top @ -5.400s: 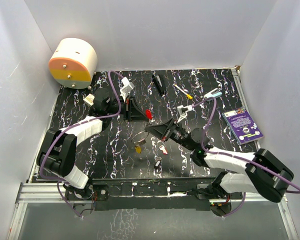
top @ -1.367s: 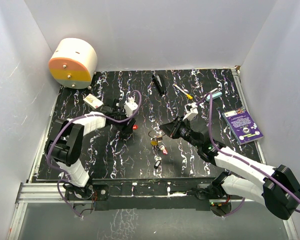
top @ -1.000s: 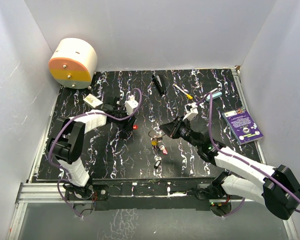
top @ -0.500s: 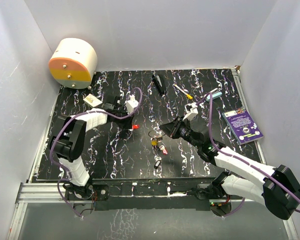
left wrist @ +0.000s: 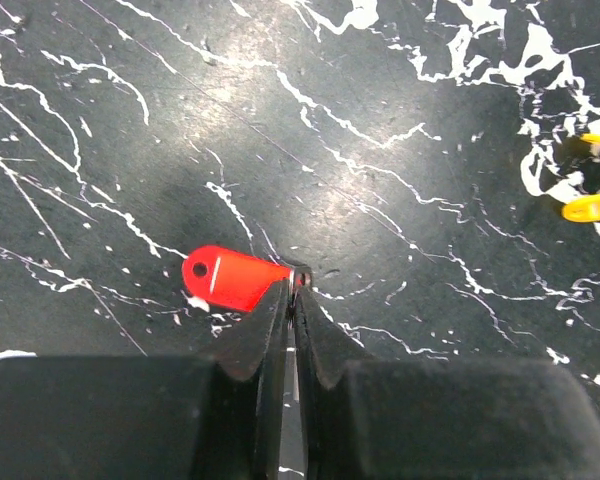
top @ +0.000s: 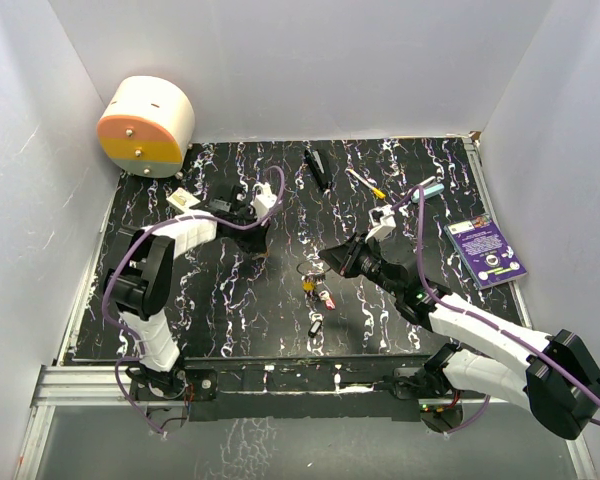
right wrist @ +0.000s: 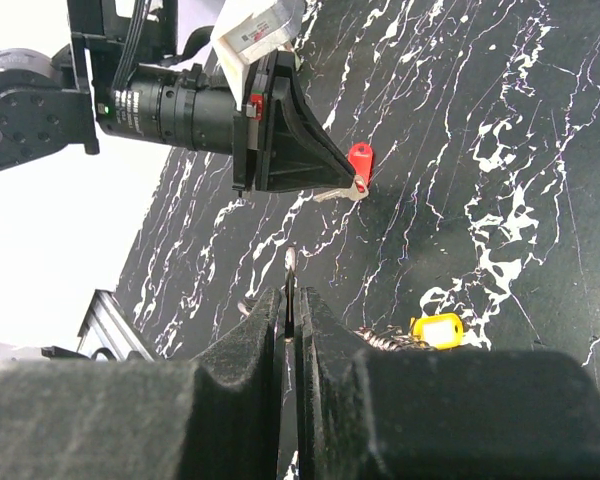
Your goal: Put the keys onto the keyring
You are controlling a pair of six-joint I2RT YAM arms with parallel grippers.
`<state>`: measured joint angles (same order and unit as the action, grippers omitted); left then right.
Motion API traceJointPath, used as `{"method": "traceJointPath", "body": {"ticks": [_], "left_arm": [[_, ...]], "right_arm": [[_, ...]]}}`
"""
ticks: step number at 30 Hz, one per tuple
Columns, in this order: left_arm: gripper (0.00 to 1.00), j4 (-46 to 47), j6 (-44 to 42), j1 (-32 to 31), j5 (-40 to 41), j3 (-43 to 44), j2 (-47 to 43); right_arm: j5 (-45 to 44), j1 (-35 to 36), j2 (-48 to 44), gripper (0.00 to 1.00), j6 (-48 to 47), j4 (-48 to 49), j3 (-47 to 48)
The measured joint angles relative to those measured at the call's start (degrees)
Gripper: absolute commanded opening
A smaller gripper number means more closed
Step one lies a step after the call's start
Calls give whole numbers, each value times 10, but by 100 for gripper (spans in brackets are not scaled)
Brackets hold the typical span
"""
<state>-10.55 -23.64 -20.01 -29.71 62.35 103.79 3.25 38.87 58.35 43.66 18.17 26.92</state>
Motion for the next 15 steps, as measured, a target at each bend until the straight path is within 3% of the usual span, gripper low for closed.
{"method": "traceJointPath", "body": {"ticks": [7, 15], "left_arm": [[0, -106, 28, 1, -67, 64, -8], [0, -173, 61, 16, -281, 112, -45]], "right_arm": [[17, 0, 0, 8, -27, 0, 1], [44, 0, 5, 8, -40, 13, 23]]}}
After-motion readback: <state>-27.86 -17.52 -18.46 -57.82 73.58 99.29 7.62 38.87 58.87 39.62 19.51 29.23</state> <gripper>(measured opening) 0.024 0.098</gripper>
